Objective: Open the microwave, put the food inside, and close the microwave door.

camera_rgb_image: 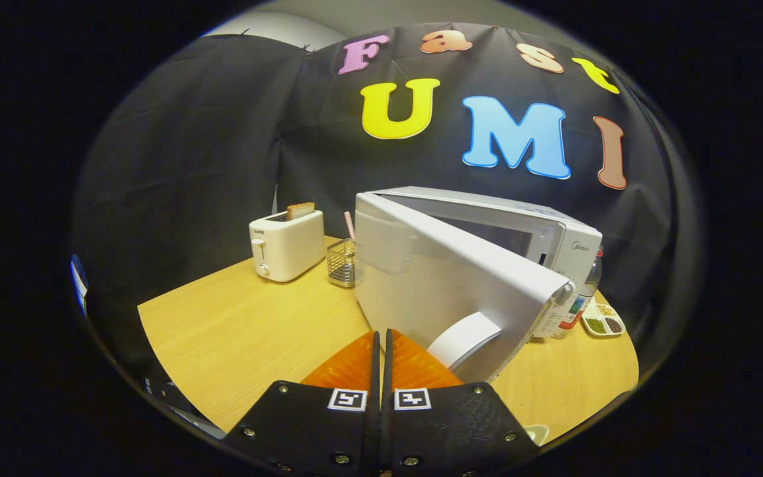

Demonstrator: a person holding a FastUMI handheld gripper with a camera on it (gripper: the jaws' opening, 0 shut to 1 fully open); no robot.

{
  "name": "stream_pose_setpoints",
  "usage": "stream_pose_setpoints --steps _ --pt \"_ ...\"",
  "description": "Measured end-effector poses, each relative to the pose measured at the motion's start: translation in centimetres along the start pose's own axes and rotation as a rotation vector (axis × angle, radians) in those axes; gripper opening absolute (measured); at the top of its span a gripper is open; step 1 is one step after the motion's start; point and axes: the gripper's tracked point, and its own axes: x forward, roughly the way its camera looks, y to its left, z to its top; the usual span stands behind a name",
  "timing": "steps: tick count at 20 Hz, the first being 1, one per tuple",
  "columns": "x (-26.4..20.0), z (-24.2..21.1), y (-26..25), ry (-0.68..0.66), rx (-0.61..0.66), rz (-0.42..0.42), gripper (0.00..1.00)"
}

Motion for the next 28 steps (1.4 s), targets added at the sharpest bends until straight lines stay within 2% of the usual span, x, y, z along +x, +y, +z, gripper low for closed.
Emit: stream_pose_setpoints --steps 14,28 --pt "6.2 2.1 -10.0 0.020 0.081 -0.212 0.01" --pt "12.9 4.0 -15.8 0.035 0.249 -0.330 0.01"
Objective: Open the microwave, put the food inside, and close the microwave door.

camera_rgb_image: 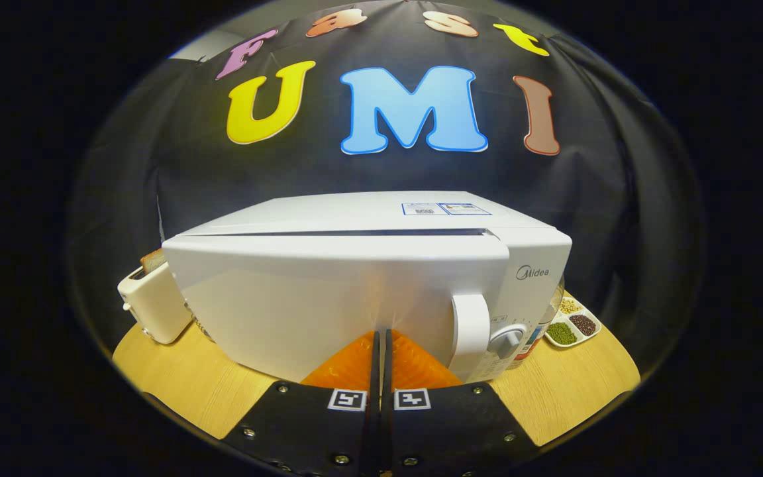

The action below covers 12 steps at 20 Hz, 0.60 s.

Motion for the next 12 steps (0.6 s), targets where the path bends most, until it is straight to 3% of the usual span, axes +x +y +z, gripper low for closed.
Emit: stream_pose_setpoints --steps 7,12 --pt "0.2 0.2 0.6 -0.001 -0.007 0.019 0.03" --pt "-5.1 1.3 1.3 -0.078 -0.044 0.035 0.03"
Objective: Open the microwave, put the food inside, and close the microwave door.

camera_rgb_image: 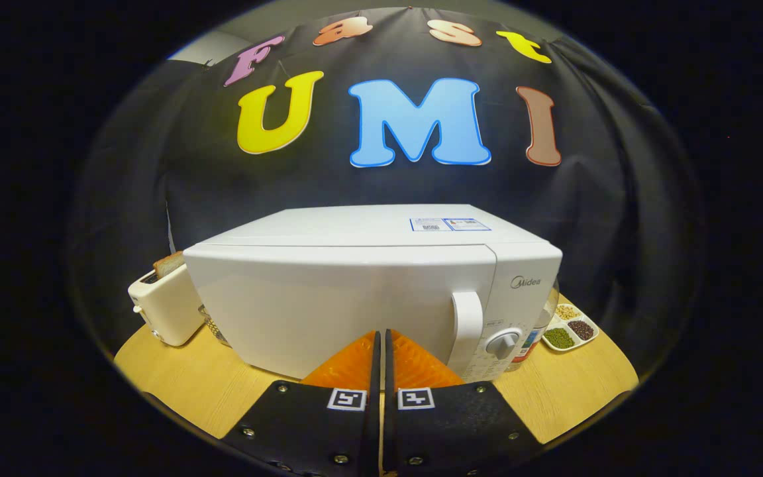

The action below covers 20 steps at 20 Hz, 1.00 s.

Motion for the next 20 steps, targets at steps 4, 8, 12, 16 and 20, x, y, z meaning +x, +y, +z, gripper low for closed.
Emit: stream_pose_setpoints --steps 4,8,12,16,20 --pt "-5.6 2.2 -0.3 -0.088 -0.009 -0.019 0.03" --pt "-11.0 4.8 -0.6 -0.172 -0.023 -0.028 0.03" --pt "-16.2 6.8 -0.8 -0.239 0.013 -0.029 0.03" --pt "-20.4 7.2 -0.8 -0.264 0.019 -0.011 0.45" --pt "-22.9 6.4 -1.7 -0.278 -0.006 -0.039 0.99"
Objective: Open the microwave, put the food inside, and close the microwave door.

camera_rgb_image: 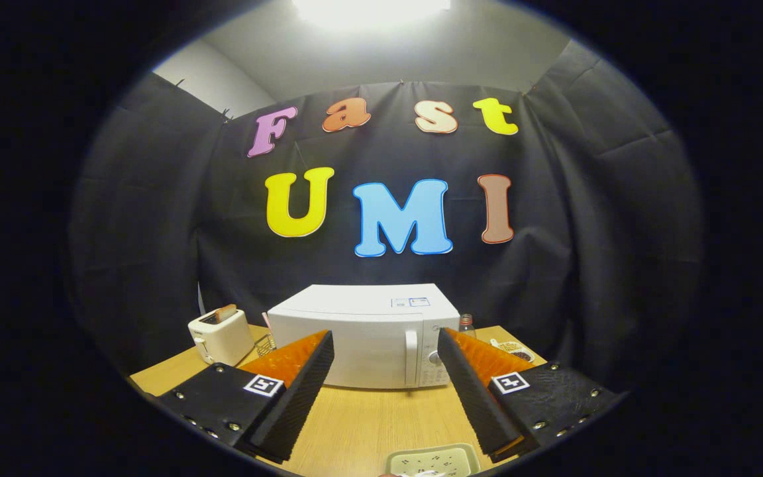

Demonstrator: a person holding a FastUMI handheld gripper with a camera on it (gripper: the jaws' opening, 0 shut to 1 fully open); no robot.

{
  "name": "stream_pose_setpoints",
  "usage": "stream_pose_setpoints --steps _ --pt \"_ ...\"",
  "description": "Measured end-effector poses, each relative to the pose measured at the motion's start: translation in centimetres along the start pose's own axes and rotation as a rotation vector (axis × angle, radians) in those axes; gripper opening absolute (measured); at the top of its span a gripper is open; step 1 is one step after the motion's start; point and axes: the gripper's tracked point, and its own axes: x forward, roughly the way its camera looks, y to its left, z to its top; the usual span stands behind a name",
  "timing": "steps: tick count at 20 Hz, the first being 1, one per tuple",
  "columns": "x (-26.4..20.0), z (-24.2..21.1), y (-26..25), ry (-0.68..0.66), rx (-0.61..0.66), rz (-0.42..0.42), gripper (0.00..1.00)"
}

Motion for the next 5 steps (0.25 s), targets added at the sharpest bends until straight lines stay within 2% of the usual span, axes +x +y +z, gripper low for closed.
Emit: stream_pose_setpoints --steps 5 --pt "-0.57 -0.34 -0.42 0.006 -0.017 0.009 0.99"
